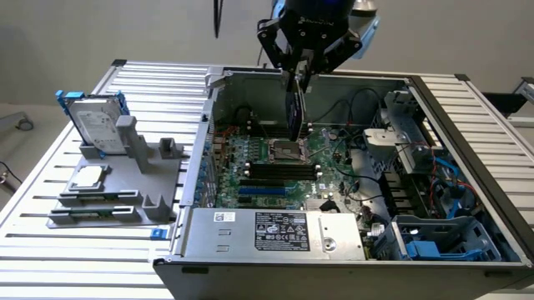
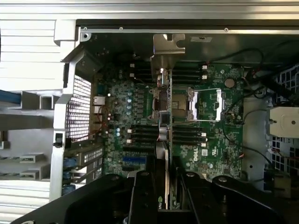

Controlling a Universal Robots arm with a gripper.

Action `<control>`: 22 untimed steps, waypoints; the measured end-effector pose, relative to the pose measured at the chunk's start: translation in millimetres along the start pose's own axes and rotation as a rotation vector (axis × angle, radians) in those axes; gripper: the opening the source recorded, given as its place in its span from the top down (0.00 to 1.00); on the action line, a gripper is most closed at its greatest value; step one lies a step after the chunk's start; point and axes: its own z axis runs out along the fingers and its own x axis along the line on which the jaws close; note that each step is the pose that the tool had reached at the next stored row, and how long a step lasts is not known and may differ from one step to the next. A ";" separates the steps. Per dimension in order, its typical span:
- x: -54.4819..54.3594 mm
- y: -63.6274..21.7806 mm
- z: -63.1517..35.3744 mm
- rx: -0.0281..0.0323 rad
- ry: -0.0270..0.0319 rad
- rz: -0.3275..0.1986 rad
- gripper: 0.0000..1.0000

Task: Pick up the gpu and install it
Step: 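Pick up the gpu and move the gpu toward the slot, then insert the gpu into the slot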

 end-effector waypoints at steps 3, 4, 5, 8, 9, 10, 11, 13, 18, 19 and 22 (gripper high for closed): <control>-3.5 -0.8 5.1 -0.0014 -0.0029 0.018 0.74; -4.4 -1.0 6.8 -0.0016 -0.0036 0.023 0.74; -4.8 -1.2 8.6 -0.0021 -0.0044 0.028 0.74; -5.0 -1.4 10.1 -0.0023 -0.0049 0.032 0.74; -5.1 -1.4 10.1 -0.0023 -0.0049 0.032 0.74; -5.2 -1.5 10.1 -0.0024 -0.0049 0.032 0.74; -5.3 -1.5 10.1 -0.0025 -0.0049 0.031 0.74; -5.4 -1.5 10.1 -0.0025 -0.0049 0.031 0.74; -5.6 -1.5 10.1 -0.0025 -0.0049 0.031 0.74; -5.7 -1.5 10.1 -0.0025 -0.0049 0.031 0.74; -5.8 -1.5 10.1 -0.0025 -0.0049 0.031 0.74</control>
